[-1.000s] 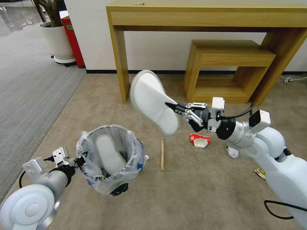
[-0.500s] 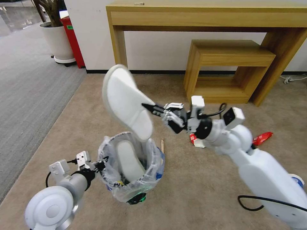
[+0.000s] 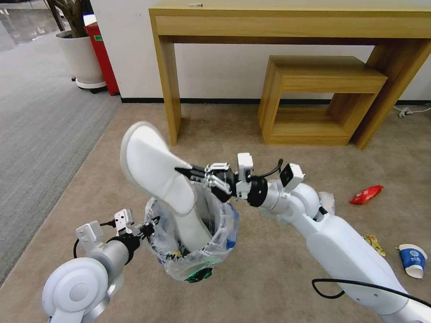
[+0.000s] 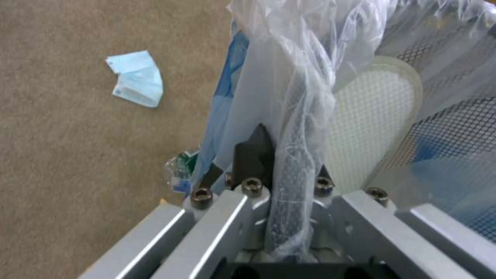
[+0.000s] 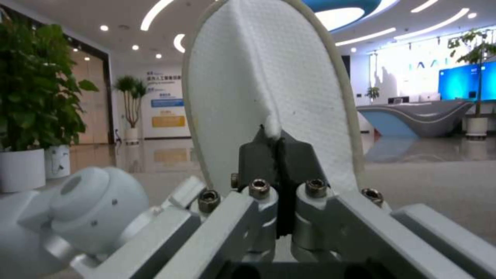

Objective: Pick up the trash bin and place the garbage on the floor into it.

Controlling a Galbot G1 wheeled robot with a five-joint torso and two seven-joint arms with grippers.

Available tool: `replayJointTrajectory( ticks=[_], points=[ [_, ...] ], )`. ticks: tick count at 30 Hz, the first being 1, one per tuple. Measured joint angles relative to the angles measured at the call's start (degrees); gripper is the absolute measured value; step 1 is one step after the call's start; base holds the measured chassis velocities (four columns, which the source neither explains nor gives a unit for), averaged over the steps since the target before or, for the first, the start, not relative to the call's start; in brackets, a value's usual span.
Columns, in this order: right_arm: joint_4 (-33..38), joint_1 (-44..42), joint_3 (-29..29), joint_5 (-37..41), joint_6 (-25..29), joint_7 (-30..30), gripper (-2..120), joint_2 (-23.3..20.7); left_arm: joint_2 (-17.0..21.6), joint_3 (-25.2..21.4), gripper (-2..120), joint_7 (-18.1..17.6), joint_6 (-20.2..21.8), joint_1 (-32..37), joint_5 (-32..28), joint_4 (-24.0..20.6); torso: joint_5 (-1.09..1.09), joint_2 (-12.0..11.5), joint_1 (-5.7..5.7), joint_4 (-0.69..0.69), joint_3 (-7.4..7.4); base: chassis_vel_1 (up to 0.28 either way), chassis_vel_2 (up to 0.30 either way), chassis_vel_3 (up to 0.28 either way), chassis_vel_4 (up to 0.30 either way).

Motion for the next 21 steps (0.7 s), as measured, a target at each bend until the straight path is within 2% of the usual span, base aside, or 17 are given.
replayJointTrajectory(
  ticks=[15, 18, 19, 21],
  points=[
    [-1.3, -1.1, 1.4, -2.0, 1.6, -0.8, 3, -0.4, 1.4, -1.6, 1, 0.0, 0.0, 0.5, -1.7, -1.0, 0.0, 0.0, 0.0, 0.0, 0.0, 0.0, 0.0, 0.0, 0.0],
    [-1.4, -1.2, 1.9, -2.1, 1.6, -0.8, 19, -0.7, 1.8, -2.6, 1, -0.1, 0.0, 0.7, -2.3, -1.2, 0.0, 0.0, 0.0, 0.0, 0.0, 0.0, 0.0, 0.0, 0.0],
    [-1.4, -1.2, 1.9, -2.1, 1.6, -0.8, 19, -0.7, 1.8, -2.6, 1, -0.1, 0.0, 0.7, -2.3, -1.2, 0.0, 0.0, 0.0, 0.0, 0.0, 0.0, 0.0, 0.0, 0.0],
    [-1.5, -1.3, 2.2, -2.1, 1.6, -0.8, 27, -0.9, 1.9, -3.0, 1, 0.0, 0.0, 0.9, -2.5, -1.3, 0.0, 0.0, 0.0, 0.0, 0.0, 0.0, 0.0, 0.0, 0.0]
  ],
)
